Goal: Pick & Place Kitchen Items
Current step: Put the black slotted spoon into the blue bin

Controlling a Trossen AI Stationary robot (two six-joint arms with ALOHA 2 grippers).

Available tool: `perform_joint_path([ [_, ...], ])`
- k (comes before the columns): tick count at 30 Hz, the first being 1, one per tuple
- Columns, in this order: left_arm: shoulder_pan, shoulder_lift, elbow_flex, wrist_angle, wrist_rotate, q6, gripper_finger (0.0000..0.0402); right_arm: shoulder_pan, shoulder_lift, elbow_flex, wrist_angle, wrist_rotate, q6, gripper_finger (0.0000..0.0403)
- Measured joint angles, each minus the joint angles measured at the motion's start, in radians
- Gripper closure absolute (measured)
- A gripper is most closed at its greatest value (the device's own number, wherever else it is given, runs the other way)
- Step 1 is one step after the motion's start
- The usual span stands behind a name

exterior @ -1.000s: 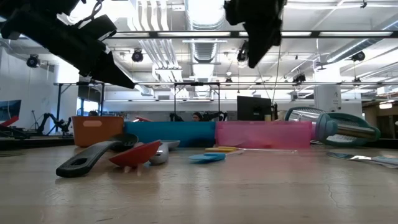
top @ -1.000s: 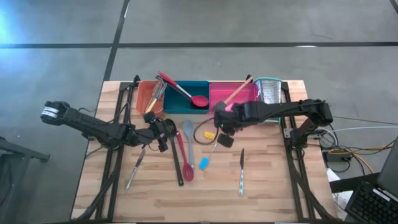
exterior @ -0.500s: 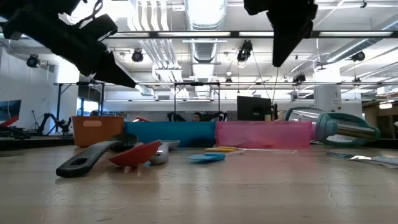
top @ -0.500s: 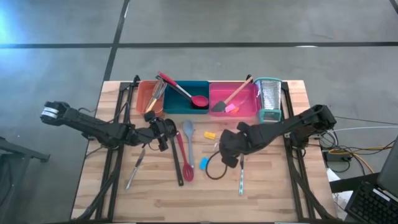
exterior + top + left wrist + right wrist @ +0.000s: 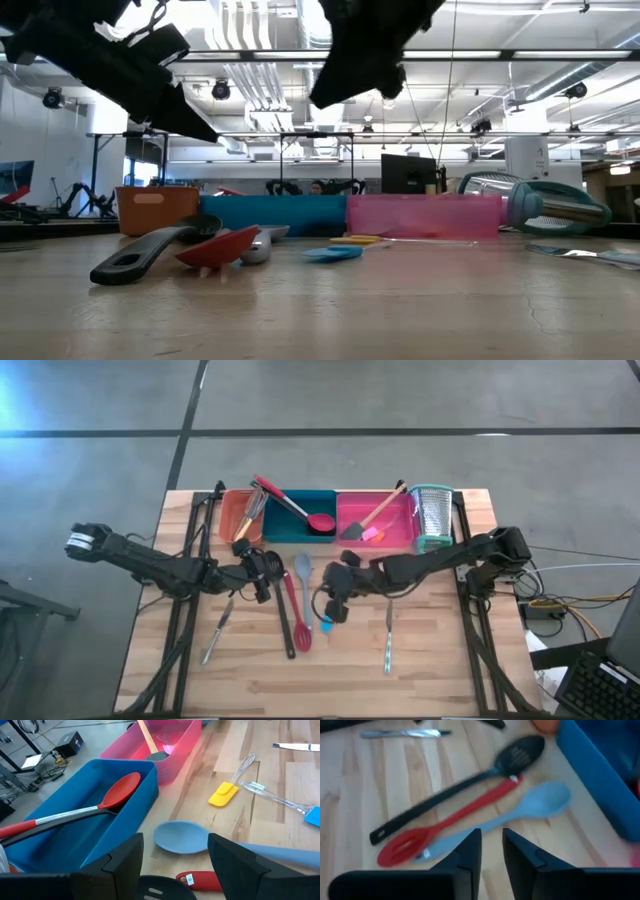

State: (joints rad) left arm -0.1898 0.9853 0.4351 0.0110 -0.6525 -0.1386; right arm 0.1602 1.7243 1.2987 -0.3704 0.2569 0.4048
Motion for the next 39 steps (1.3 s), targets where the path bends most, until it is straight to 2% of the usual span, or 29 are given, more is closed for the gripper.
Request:
perform_joint_path([
  [5, 0.000, 0.000, 0.000, -0.015, 0.000, -0.009, 0.0174, -0.038, 0.052, 0.025, 0.060, -0.122, -0.232, 0.0299],
  [10, 0.000, 0.000, 0.000, -0.030, -0.001, -0.018, 0.0174, -0.062, 0.104, 0.059, 0.064, -0.138, -0.371, 0.0275],
  [12, 0.000, 0.000, 0.000, -0.031, -0.002, -0.022, 0.0174, -0.075, 0.125, 0.070, 0.056, -0.129, -0.312, 0.0269],
  [16, 0.000, 0.000, 0.000, -0.035, -0.002, -0.038, 0.0174, -0.112, 0.166, 0.087, 0.080, -0.124, 0.027, 0.0265],
  [18, -0.001, 0.000, 0.000, -0.036, -0.003, -0.043, 0.0174, -0.122, 0.192, 0.087, 0.093, -0.124, 0.120, 0.0263],
  [24, -0.001, 0.000, 0.000, -0.051, -0.002, -0.056, 0.0174, -0.125, 0.304, 0.112, 0.123, -0.135, 0.214, 0.0270],
  [29, -0.001, 0.000, 0.000, -0.056, -0.003, -0.057, 0.0174, -0.135, 0.379, 0.163, 0.110, -0.138, 0.211, 0.0281],
  [33, 0.000, 0.000, 0.000, -0.065, -0.003, -0.056, 0.0174, -0.132, 0.390, 0.208, 0.094, -0.190, -0.023, 0.0292],
  [39, 0.000, 0.000, 0.000, -0.065, -0.007, -0.049, 0.0174, -0.122, 0.385, 0.272, -0.045, -0.186, -0.550, 0.0311],
])
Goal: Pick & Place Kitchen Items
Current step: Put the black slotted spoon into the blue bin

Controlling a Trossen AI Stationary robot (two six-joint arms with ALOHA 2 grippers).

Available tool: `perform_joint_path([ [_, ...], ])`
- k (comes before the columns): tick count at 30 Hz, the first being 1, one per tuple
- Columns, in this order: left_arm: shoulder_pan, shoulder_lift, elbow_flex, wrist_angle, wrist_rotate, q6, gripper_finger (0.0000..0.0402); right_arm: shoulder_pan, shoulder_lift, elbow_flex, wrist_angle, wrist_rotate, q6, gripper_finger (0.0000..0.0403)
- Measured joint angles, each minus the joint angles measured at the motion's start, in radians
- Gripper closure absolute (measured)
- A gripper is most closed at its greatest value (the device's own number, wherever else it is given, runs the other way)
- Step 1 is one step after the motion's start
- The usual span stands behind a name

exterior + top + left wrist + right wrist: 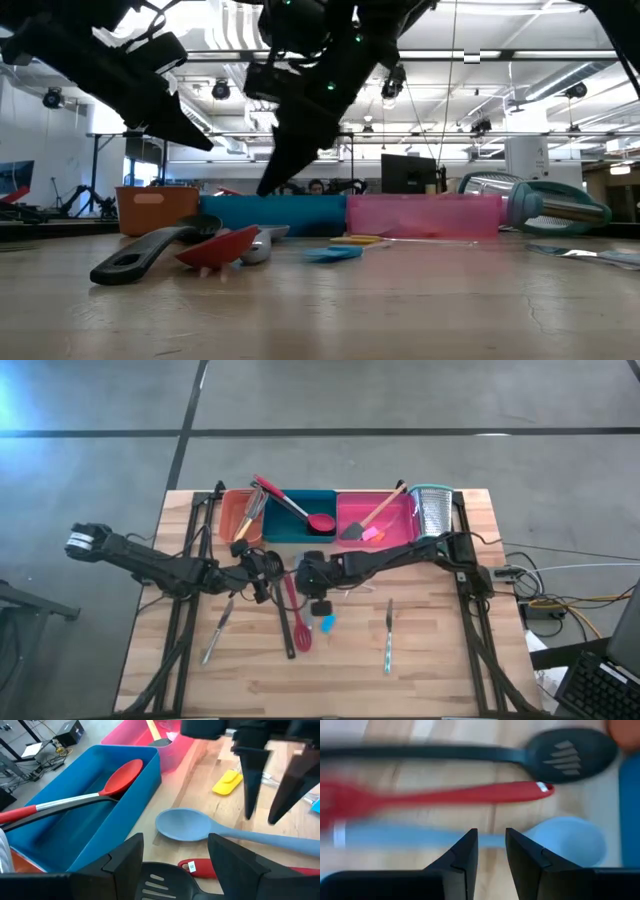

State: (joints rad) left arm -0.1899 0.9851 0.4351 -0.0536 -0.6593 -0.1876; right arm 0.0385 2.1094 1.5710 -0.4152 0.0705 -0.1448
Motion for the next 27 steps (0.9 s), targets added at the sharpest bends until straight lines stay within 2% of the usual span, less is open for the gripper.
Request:
perform_joint_path([
  [7, -0.001, -0.042, 0.025, 0.001, -0.044, -0.030, 0.0174, 0.008, 0.002, 0.020, -0.045, 0.008, -0.647, 0.0330],
  [10, -0.001, -0.071, 0.027, -0.001, -0.046, -0.048, 0.0174, 0.008, 0.002, 0.027, -0.032, 0.036, -0.764, 0.0336],
  [15, -0.001, -0.094, 0.018, -0.061, -0.021, -0.040, 0.0174, 0.010, 0.002, 0.028, -0.032, 0.064, -0.657, 0.0342],
  [22, 0.000, -0.049, 0.059, -0.264, 0.151, 0.322, 0.0174, 0.008, -0.034, 0.028, -0.228, 0.352, -0.490, 0.0344],
  [27, -0.006, 0.027, 0.097, -0.287, 0.247, 0.474, 0.0174, -0.006, -0.080, 0.027, -0.338, 0.372, -0.314, 0.0349],
])
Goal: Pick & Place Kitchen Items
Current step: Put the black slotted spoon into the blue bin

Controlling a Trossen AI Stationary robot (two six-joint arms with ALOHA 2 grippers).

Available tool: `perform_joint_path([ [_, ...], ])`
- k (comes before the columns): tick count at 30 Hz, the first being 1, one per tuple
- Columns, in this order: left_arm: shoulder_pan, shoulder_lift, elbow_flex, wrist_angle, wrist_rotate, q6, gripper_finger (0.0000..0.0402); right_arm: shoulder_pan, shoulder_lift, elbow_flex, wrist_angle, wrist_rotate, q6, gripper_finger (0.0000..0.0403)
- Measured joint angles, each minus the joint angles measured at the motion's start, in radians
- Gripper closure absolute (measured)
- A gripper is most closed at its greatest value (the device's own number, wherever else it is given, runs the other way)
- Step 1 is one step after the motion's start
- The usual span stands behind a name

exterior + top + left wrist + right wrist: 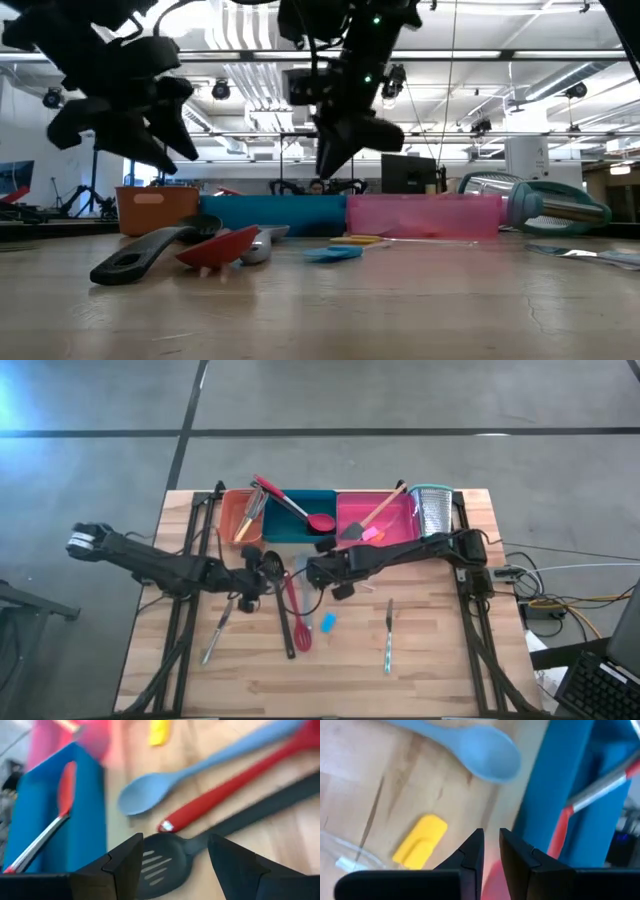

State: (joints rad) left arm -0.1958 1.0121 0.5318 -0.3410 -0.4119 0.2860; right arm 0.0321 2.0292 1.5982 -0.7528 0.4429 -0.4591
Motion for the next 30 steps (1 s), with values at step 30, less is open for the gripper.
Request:
perform_joint_path([
  [30, -0.250, 0.597, 0.383, -0.262, 0.003, 0.248, 0.0174, -0.116, -0.188, -0.002, -0.082, -0.001, 0.107, 0.0351],
])
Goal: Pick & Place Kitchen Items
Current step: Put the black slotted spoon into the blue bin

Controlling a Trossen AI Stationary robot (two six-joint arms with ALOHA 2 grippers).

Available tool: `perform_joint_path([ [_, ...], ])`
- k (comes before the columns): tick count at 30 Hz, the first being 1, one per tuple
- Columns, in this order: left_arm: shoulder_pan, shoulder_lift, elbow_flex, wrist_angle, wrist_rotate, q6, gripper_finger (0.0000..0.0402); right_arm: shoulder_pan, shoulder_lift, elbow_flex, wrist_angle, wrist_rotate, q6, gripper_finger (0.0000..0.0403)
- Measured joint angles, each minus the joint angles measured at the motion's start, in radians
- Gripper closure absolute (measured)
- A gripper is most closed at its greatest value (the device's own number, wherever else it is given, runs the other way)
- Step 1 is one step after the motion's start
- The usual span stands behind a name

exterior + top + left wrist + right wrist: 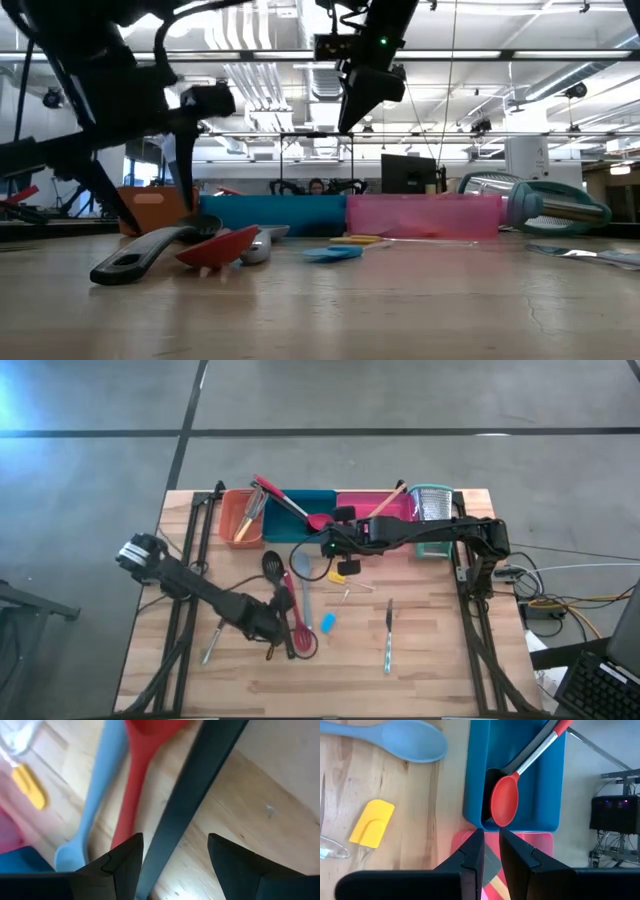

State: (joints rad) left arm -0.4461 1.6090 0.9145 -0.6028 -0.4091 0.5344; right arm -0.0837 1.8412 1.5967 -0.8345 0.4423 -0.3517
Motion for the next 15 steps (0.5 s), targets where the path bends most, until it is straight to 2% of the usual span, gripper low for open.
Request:
perform_joint_path([
  [12, 0.001, 0.093, 0.036, 0.000, 0.000, 0.206, 0.0175, -0.002, 0.000, 0.000, 0.001, 0.000, -0.030, 0.0351],
  [15, 0.002, 0.114, 0.061, 0.000, 0.028, 0.233, 0.0175, -0.005, 0.000, 0.000, 0.002, 0.000, -0.033, 0.0351],
])
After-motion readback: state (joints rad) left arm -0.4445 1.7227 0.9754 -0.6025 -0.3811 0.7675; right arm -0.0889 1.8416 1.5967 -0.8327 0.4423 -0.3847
